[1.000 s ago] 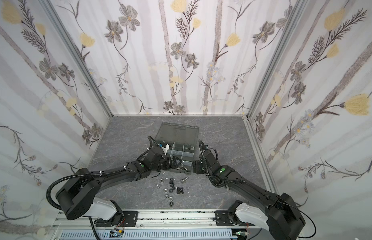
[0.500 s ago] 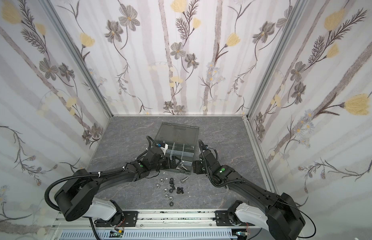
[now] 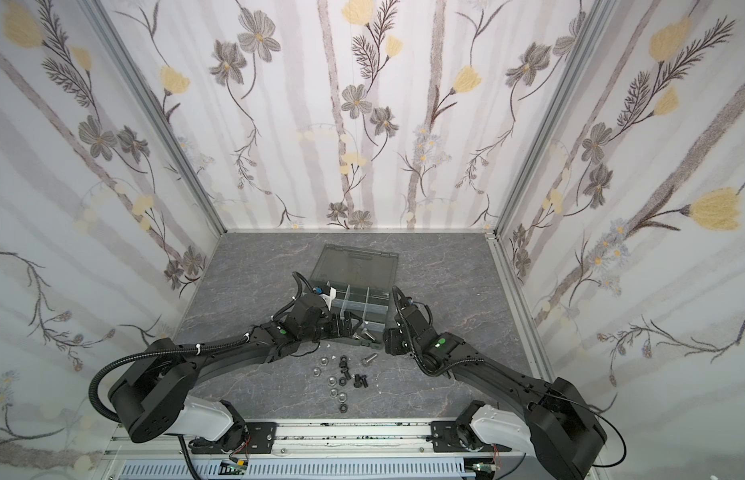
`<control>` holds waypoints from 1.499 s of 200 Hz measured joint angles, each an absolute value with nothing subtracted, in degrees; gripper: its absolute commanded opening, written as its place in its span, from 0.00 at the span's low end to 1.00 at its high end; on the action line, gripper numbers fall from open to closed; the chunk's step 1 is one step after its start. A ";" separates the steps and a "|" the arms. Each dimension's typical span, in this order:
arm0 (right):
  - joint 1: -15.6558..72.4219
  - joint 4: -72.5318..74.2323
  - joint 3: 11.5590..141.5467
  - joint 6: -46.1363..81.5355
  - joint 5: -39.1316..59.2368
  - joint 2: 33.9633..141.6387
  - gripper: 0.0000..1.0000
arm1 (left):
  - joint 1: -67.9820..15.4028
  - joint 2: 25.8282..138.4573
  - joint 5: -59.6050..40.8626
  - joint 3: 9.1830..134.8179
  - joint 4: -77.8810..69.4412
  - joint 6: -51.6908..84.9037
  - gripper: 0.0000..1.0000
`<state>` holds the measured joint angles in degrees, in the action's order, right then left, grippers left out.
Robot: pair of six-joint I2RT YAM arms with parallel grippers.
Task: Sort the screws and nuts into containers
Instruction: 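Lower the right gripper onto another hex bolt while the left gripper withdraws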
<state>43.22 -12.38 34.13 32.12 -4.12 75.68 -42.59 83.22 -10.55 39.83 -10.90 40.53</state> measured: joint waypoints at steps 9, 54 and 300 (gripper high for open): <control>44.36 -12.14 34.09 32.53 -3.25 76.51 0.71 | -42.59 83.22 -10.55 39.83 -10.87 40.69 1.00; 51.13 -10.87 34.65 34.09 -3.03 81.69 0.70 | -42.54 83.02 -10.52 39.55 -10.94 40.91 1.00; 57.25 -8.05 41.04 34.17 -5.21 96.90 0.70 | -41.80 78.06 -8.56 35.07 -11.29 42.28 1.00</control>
